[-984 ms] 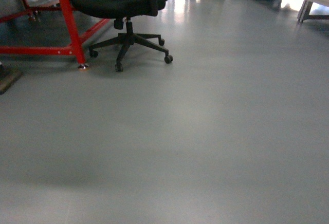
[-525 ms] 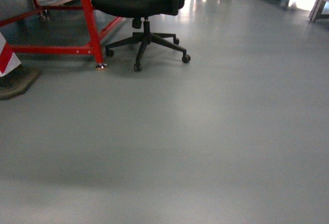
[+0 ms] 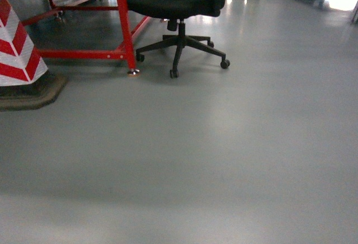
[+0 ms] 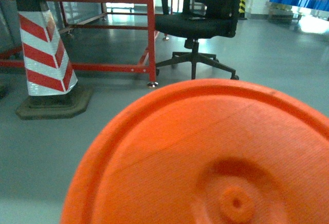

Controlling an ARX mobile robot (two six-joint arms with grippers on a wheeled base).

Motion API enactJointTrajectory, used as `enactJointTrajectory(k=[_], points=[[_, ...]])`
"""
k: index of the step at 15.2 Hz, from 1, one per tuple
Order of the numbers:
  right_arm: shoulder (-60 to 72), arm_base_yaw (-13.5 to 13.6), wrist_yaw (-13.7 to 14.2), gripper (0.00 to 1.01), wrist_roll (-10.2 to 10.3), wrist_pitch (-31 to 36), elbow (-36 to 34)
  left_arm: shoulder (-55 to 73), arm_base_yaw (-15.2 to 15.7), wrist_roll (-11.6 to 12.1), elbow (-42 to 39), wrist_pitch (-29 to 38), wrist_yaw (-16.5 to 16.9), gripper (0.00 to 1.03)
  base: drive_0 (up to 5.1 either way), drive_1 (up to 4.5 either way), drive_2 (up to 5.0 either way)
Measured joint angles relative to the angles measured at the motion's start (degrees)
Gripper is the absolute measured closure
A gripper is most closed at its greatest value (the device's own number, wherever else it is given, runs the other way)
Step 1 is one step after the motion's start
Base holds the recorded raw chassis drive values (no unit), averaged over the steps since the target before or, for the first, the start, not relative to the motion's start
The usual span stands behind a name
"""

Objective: Pick capacitor and pack into box

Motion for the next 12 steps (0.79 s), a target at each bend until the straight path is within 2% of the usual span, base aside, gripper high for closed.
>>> enactJointTrajectory(k=[12], points=[[0.0,0.0,0.0,0.03,0.0,0.0,0.0,0.0,0.0,0.0,0.0,-0.11,-0.07,0.6,-5.0,2.43,2.4]])
